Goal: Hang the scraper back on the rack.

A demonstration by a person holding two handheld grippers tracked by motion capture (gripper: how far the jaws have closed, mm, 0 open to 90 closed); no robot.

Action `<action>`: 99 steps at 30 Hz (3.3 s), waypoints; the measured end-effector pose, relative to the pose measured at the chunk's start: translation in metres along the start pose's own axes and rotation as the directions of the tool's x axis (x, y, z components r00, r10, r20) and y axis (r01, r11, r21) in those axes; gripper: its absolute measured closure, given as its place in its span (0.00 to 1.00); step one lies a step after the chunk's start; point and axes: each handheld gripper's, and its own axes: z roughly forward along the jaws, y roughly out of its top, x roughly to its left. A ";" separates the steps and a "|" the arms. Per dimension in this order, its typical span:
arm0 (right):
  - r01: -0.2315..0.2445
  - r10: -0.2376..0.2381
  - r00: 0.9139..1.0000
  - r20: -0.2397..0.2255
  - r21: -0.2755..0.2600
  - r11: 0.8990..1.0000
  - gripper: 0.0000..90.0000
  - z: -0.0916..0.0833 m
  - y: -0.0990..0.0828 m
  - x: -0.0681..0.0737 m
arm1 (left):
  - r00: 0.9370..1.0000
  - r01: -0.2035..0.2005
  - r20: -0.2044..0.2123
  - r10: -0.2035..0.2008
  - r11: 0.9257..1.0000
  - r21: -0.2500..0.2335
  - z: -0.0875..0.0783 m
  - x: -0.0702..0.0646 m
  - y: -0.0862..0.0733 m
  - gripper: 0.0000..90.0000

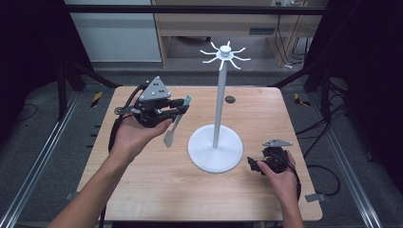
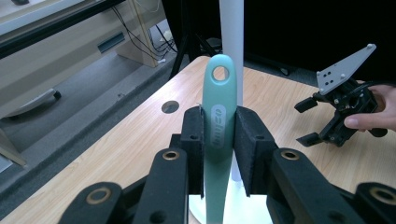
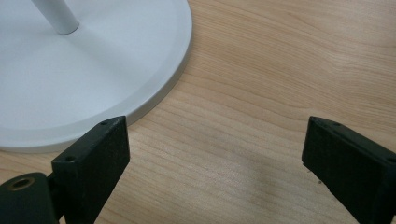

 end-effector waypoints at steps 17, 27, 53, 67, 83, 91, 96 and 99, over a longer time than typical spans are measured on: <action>-0.003 0.003 1.000 -0.002 0.000 1.000 0.09 -0.001 0.000 0.000 | 1.000 0.014 -0.012 -0.015 0.994 -0.110 -0.010 -0.005 0.024 0.82; 0.001 -0.001 1.000 0.002 -0.005 1.000 0.09 -0.001 0.000 0.000 | 0.999 0.013 -0.033 -0.019 0.988 -0.154 -0.008 -0.008 0.050 0.82; -0.004 0.004 1.000 -0.006 -0.002 1.000 0.09 -0.002 -0.001 -0.001 | 0.996 0.070 -0.030 -0.079 0.971 -0.229 -0.007 -0.001 0.069 0.82; -0.009 0.009 1.000 -0.011 0.001 1.000 0.09 -0.002 -0.001 -0.001 | 0.996 0.081 -0.014 -0.087 0.972 -0.221 0.003 -0.001 0.070 0.82; -0.004 0.004 1.000 -0.008 -0.001 1.000 0.09 -0.001 -0.001 -0.002 | 0.996 0.090 -0.005 -0.094 0.971 -0.223 0.009 -0.001 0.070 0.82; -0.004 0.004 1.000 -0.009 0.000 1.000 0.09 -0.001 -0.001 -0.002 | 0.995 0.096 0.003 -0.097 0.970 -0.224 0.009 0.000 0.069 0.82; -0.008 0.008 1.000 -0.017 0.002 1.000 0.09 -0.001 -0.001 -0.001 | 0.995 0.099 0.004 -0.101 0.969 -0.225 0.009 0.001 0.069 0.82; -0.006 0.006 1.000 -0.016 0.003 1.000 0.09 -0.001 -0.001 -0.002 | 0.995 0.095 0.006 -0.096 0.969 -0.226 0.010 0.001 0.069 0.82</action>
